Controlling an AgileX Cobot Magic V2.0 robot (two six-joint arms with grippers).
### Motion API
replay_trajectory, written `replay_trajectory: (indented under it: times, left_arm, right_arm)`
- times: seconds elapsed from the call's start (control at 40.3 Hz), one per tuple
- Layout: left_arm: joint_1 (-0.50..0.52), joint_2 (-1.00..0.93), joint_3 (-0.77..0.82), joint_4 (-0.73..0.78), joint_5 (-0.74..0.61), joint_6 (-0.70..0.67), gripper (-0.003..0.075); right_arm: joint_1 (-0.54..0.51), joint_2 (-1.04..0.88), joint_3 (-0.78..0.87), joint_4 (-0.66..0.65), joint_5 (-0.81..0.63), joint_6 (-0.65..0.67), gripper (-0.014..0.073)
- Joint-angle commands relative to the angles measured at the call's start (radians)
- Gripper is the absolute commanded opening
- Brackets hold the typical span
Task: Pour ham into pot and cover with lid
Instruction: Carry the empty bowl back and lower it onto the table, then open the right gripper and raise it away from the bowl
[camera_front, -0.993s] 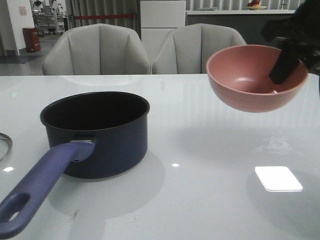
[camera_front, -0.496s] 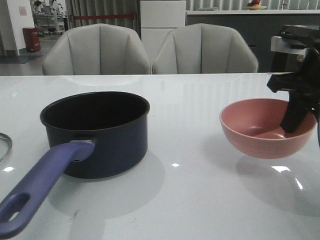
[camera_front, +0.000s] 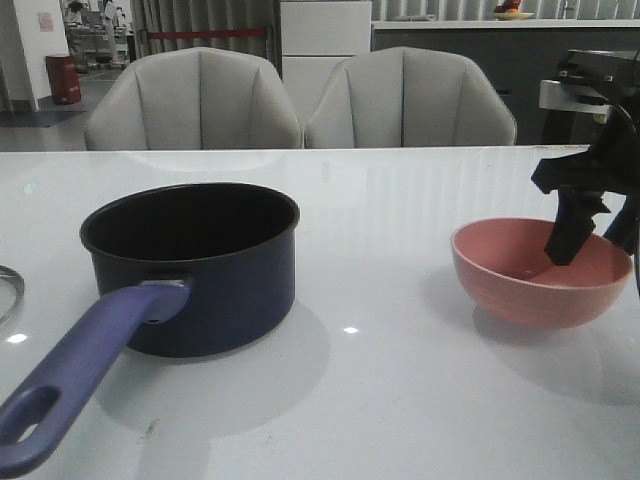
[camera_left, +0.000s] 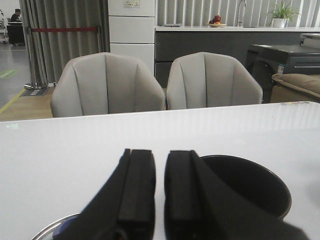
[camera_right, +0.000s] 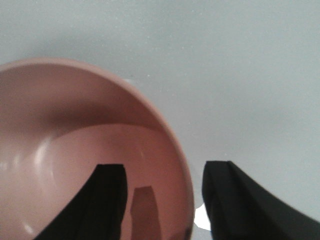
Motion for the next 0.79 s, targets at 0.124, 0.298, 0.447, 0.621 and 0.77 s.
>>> replay_trajectory:
  times: [0.124, 0.298, 0.447, 0.621, 0.77]
  left_arm:
    - [-0.008, 0.009, -0.027, -0.001, -0.078, -0.001, 0.0154]
    - [-0.008, 0.009, -0.027, -0.001, -0.078, -0.001, 0.0154]
    - [-0.008, 0.009, -0.027, -0.001, -0.078, -0.001, 0.0154]
    - [-0.008, 0.009, -0.027, -0.001, -0.078, -0.001, 0.0154]
    - [-0.008, 0.009, -0.027, -0.001, -0.078, -0.001, 0.0154]
  right_arm:
    - [-0.004, -0.136, -0.070, -0.030, 0.082, -0.037, 0.0476]
    - [-0.004, -0.279, -0.063, -0.029, 0.106, -0.058, 0.0476]
    - [0.000, -0.425, 0.002, 0.020, 0.042, -0.058, 0.0476]
    - [0.035, -0.609, 0.136, 0.057, -0.096, -0.058, 0.0476]
    - [0.086, -0.759, 0.266, 0.057, -0.232, -0.058, 0.0476]
